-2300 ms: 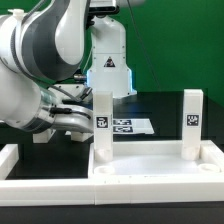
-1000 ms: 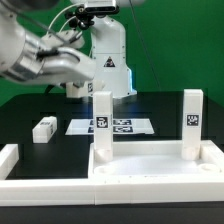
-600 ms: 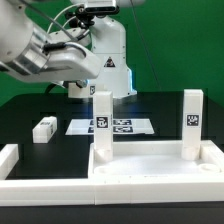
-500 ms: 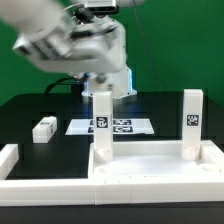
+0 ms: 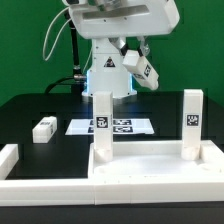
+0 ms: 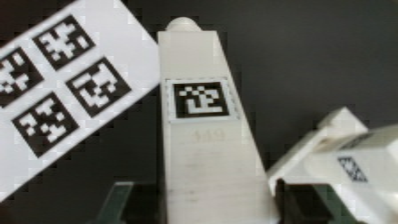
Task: Assemble desk
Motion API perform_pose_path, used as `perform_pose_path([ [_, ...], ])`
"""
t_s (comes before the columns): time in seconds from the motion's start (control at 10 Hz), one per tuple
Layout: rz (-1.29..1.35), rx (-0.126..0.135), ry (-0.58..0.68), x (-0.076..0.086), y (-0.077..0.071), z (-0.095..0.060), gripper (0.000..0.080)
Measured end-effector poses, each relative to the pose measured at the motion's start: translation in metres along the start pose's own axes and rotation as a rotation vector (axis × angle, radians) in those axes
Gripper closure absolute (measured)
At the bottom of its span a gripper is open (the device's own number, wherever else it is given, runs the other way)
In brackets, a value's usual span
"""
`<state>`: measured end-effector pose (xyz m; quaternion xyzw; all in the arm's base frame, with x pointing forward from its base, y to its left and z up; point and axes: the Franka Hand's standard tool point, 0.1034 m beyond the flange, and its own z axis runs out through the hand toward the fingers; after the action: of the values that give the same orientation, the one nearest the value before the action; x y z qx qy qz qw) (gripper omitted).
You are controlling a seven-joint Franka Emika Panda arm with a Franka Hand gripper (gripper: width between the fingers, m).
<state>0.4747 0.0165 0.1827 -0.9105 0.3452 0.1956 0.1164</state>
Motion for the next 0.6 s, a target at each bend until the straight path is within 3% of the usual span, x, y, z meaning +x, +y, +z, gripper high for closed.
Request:
perform_pose_path([
  [0.2, -0.022, 0.014, 0.137, 0.004, -0.009, -0.004, 0.0511],
  [0.3, -0.064, -0.004, 0.210, 0.011, -0.018, -0.018, 0.0511],
  [0.5, -0.136, 0.036, 0.415, 0.037, -0.045, -0.051, 0.0511],
  [0.6, -0.164, 0.039, 0.492, 0.041, -0.050, -0.055, 0.0511],
])
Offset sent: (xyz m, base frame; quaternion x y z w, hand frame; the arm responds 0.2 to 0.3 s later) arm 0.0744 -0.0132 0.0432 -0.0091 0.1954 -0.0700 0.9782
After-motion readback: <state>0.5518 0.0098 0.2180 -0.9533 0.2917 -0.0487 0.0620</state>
